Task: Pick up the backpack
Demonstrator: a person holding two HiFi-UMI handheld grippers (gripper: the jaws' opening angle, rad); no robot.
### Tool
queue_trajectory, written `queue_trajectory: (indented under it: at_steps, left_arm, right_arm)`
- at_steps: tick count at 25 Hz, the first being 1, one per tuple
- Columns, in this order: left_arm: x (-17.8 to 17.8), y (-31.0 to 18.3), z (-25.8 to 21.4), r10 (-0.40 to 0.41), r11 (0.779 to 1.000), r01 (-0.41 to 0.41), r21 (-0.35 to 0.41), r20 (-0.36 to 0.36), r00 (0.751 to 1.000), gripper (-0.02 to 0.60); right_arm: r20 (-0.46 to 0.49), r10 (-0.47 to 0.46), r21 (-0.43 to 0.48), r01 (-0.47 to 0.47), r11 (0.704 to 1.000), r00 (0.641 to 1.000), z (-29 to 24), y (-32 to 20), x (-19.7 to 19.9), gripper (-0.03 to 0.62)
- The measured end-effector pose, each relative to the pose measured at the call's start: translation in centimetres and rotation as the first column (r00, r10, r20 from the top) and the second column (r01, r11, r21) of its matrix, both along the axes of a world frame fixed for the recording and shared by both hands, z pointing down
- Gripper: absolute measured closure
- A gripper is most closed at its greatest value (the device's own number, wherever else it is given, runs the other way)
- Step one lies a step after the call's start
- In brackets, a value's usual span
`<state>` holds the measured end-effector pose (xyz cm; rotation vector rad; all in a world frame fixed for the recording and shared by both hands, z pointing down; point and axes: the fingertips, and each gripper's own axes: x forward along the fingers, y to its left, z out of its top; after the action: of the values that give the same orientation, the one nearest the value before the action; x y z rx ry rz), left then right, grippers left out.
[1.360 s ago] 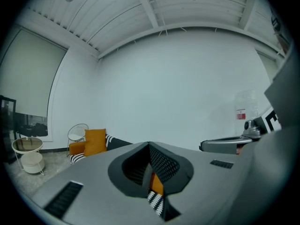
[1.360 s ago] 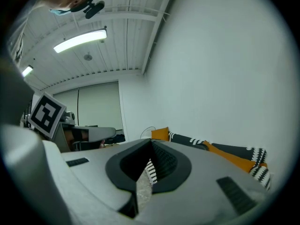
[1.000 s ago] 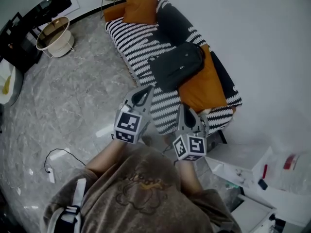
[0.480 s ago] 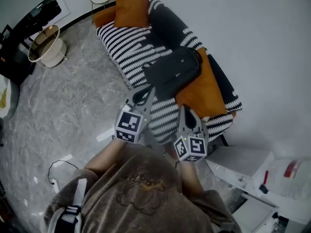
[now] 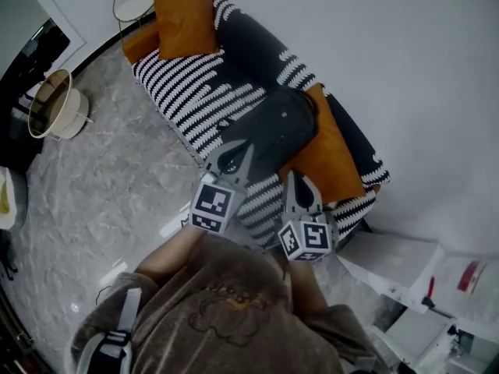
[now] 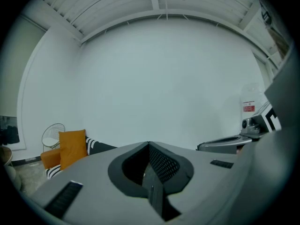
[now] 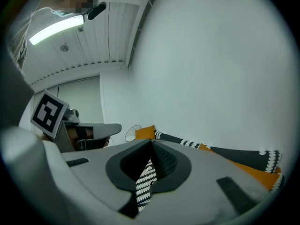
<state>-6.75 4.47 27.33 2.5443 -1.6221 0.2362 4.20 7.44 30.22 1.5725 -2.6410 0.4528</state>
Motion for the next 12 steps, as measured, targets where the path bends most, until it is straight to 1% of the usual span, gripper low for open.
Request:
queue_trajectory:
  at_steps: [5,7,12]
  left_arm:
    - [-0.4,-5.6,0.9,0.113,0.993,-0.113,-0.018,0.006,0.994,0.580]
    - [-0.4,-7.4,1.1,0.154,0.988,-0.153,-0.015,0.003,0.988,0.580]
    - [-0.7,-11.5,1.2,0.196,0.981,-0.196,0.004,-0.004,0.981,0.580]
  right_arm:
    - [0.032,0.084,-0.009,-0.083,0.996,0.996,0.6,-5.1,-0.8,0.588]
    - [0.022,0.107,-0.006,-0.107,0.994,0.994,0.6,-6.9,-1.0,0.588]
    - [0.011,0.178,0.013,-0.178,0.984,0.984,-0.1,-10.7,-0.8,0.588]
